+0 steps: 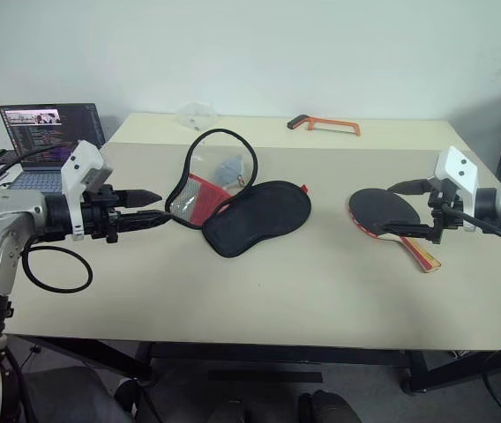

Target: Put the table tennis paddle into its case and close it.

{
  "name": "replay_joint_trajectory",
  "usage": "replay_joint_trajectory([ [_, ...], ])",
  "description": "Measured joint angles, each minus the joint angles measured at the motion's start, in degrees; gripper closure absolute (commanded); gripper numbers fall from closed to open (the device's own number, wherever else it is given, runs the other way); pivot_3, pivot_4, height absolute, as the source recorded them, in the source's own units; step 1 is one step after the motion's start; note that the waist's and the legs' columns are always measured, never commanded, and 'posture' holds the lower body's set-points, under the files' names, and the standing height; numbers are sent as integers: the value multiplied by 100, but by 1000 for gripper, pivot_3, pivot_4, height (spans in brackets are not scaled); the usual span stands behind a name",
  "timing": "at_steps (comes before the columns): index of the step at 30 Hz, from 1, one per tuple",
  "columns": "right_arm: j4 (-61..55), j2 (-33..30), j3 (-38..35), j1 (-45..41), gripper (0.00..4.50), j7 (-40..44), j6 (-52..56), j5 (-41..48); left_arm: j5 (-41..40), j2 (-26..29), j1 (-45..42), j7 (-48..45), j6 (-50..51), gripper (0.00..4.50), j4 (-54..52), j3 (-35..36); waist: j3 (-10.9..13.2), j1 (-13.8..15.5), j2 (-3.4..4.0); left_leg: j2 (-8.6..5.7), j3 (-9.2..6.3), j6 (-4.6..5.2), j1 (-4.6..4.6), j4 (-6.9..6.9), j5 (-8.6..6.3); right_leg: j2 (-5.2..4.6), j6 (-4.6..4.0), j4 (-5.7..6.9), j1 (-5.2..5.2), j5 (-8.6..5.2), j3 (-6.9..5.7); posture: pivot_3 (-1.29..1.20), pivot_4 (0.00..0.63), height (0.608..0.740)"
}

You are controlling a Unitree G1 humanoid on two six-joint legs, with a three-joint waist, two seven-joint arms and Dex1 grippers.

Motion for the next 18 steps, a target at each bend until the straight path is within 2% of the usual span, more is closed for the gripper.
replay_joint_trajectory([
  [12, 36, 234, 9, -166, 0, -67, -66, -5, 220, 34, -176, 53, -197, 1878, 353, -90, 0, 0, 0, 0, 0, 0, 0, 0, 0, 2, 0, 1, 0, 0, -2, 0, 150, 740],
  [14, 85, 291, -1, -196, 0, -159, -100, -8, 389, -151, -503, 351, -411, 1878, 889, -85, 0, 6, 0, -1, 0, 0, 3, 2, 0, 2, 0, 3, 2, 0, -3, 0, 150, 740],
  [18, -170, 428, -48, -176, 0, -327, -36, 81, 698, -796, -1318, 1371, -688, 1878, 2747, 69, -1, 15, 0, -1, 0, 1, 4, 4, 2, 5, -4, 9, 2, 6, -9, 0, 150, 740],
])
